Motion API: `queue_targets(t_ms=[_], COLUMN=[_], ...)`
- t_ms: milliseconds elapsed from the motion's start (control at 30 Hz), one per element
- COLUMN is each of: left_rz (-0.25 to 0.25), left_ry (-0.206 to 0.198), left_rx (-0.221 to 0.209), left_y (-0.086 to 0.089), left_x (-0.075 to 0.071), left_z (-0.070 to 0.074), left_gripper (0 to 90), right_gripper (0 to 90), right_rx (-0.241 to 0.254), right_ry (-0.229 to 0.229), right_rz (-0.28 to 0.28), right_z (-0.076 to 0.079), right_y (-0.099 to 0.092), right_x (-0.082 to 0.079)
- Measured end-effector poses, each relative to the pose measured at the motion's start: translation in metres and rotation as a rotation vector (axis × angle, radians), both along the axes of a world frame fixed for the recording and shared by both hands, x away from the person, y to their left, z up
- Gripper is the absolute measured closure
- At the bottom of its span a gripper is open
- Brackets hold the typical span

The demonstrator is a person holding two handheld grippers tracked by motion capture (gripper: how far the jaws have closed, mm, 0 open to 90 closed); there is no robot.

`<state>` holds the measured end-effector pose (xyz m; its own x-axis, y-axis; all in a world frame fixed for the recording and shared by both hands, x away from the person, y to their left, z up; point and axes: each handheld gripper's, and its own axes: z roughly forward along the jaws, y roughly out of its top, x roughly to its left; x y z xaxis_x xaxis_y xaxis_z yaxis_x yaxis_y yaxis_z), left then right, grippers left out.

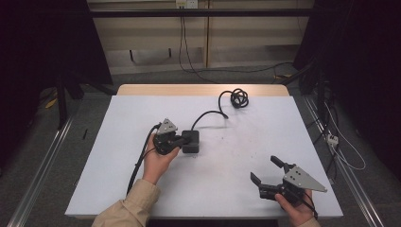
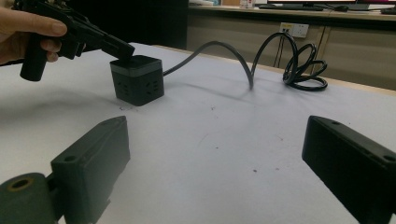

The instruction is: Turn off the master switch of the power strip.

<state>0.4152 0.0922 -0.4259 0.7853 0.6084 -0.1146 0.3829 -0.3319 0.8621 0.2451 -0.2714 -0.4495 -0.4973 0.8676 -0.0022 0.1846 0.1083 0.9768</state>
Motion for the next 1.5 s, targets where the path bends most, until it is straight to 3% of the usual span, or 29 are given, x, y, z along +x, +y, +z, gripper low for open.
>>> queue_targets(t_ms=[67, 200, 867, 1133, 1500], left_rz=[0.005, 0.005, 0.002, 0.013, 0.013], left_ry=[0.004, 0.000, 0.022, 0.025, 0.084], left_rx=[-0.020, 0.001, -0.036, -0.036, -0.100], left_y=[0.001, -0.001, -0.001, 0.001, 0.010], left_x=[0.000, -0.001, 0.000, -0.001, -0.004], left_z=[0.002, 0.003, 0.003, 0.006, 0.013], left_gripper=[90.0, 90.0, 89.1, 71.5, 43.6], right_gripper=[6.7, 6.7, 6.7, 6.7, 6.7], right_rx=[0.001, 0.000, 0.003, 0.004, 0.002], right_ry=[0.000, 0.000, -0.002, -0.001, 0.002], right_rz=[0.000, 0.000, -0.001, 0.003, 0.013], right_z=[0.000, 0.000, 0.000, 0.000, 0.000], right_y=[0.000, 0.000, 0.000, 0.001, 0.002], right_x=[0.000, 0.000, 0.001, 0.002, 0.003])
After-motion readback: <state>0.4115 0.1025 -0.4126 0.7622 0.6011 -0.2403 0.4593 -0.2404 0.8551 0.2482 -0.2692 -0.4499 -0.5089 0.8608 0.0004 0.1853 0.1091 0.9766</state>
